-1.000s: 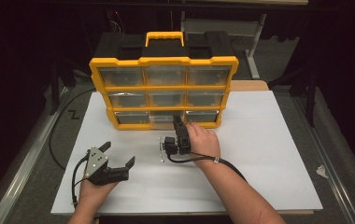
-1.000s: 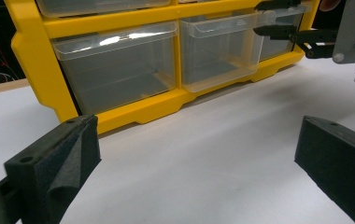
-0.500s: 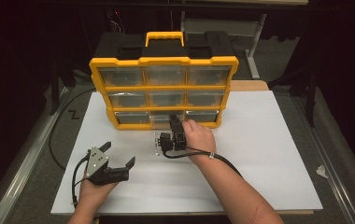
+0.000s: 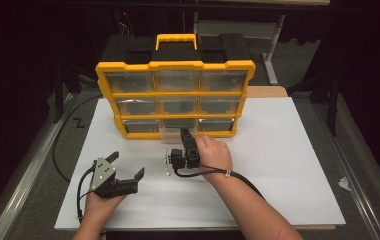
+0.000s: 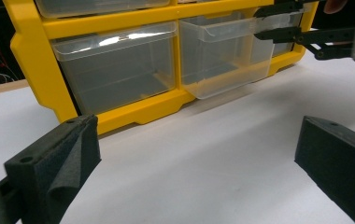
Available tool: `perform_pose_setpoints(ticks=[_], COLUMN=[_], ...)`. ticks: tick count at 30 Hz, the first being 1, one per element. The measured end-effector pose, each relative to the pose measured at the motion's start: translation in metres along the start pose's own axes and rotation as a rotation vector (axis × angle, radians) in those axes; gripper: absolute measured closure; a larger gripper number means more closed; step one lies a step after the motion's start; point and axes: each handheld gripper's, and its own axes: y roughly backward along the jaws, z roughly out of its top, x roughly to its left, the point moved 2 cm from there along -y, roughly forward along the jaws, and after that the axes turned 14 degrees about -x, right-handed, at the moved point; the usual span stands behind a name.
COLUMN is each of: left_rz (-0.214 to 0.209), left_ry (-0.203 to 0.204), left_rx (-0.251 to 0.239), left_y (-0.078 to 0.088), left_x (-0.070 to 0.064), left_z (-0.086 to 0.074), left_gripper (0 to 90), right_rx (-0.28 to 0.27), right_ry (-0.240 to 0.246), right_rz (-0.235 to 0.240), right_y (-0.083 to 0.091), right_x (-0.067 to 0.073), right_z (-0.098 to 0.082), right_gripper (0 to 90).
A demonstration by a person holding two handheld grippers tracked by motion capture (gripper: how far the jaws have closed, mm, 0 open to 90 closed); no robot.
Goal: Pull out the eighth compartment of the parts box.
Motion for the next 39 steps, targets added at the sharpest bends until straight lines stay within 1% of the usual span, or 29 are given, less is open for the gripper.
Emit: perform_pose_setpoints(ticks=[2, 3, 5, 6, 7, 8, 9, 12, 14, 16, 21, 22, 23, 24, 26, 28, 29, 31, 39], left_rz=[-0.001, -0.001, -0.002, -0.002, -0.002, 0.000, 0.000, 0.001, 0.001, 0.000, -0.001, 0.000, 0.001, 0.001, 0.000, 0.000, 0.000, 0.000, -0.003], left_ry=[0.001, 0.002, 0.002, 0.002, 0.002, 0.002, 0.003, 0.003, 0.003, 0.003, 0.001, 0.002, 0.002, 0.002, 0.001, 0.000, 0.000, -0.001, -0.001], left_rx=[-0.002, -0.002, -0.002, -0.003, -0.003, -0.003, -0.003, -0.004, -0.004, -0.002, -0.002, -0.002, -0.002, -0.002, -0.002, -0.001, -0.001, -0.001, -0.001], left_y=[0.000, 0.000, 0.000, 0.000, 0.000, 0.000, 0.000, 0.000, 0.000, 0.000, 0.000, 0.000, 0.000, 0.000, 0.000, 0.000, 0.000, 0.000, 0.000], left_x=[0.000, 0.000, -0.001, 0.000, 0.000, 0.000, 0.000, 0.000, 0.000, 0.000, 0.000, 0.000, 0.000, 0.000, 0.000, 0.000, 0.000, 0.000, 0.000], left_z=[0.000, 0.000, 0.000, 0.000, 0.000, 0.000, 0.000, 0.001, 0.001, 0.000, 0.000, 0.000, 0.000, 0.001, 0.000, 0.000, 0.000, 0.000, 0.000], left_gripper=[0.9, 0.9, 0.9, 0.9, 0.9, 0.9, 0.9, 0.9, 0.9, 0.9, 0.9, 0.9, 0.9, 0.9, 0.9, 0.9, 0.9, 0.9, 0.9], right_rx=[-0.003, 0.001, -0.006, -0.003, -0.003, -0.008, -0.008, -0.014, -0.015, -0.023, -0.030, -0.032, -0.034, -0.032, -0.037, -0.036, -0.040, -0.043, -0.046], right_ry=[-0.003, -0.016, 0.000, -0.015, -0.015, -0.002, -0.009, -0.004, -0.018, -0.002, -0.004, -0.016, -0.004, -0.021, 0.003, -0.011, 0.000, 0.002, -0.001], right_rz=[-0.001, 0.000, -0.001, 0.000, 0.000, -0.003, -0.003, -0.003, -0.006, -0.006, -0.007, -0.013, -0.012, -0.014, -0.013, -0.014, -0.014, -0.015, -0.015], right_y=[0.002, 0.004, 0.007, 0.010, 0.010, 0.013, 0.015, 0.019, 0.023, 0.026, 0.034, 0.035, 0.036, 0.037, 0.039, 0.040, 0.041, 0.041, 0.044], right_x=[0.001, 0.002, 0.002, 0.003, 0.003, 0.003, 0.004, 0.005, 0.006, 0.006, 0.008, 0.009, 0.008, 0.010, 0.009, 0.011, 0.010, 0.011, 0.015], right_z=[0.001, 0.001, 0.003, 0.004, 0.004, 0.005, 0.005, 0.006, 0.007, 0.008, 0.010, 0.011, 0.011, 0.011, 0.012, 0.012, 0.013, 0.013, 0.013], right_gripper=[77.8, 77.8, 77.8, 77.8, 77.8, 77.8, 77.8, 77.8, 77.9, 77.8, 77.9, 77.9, 77.9, 77.9, 77.9, 77.9, 77.9, 77.9, 77.6])
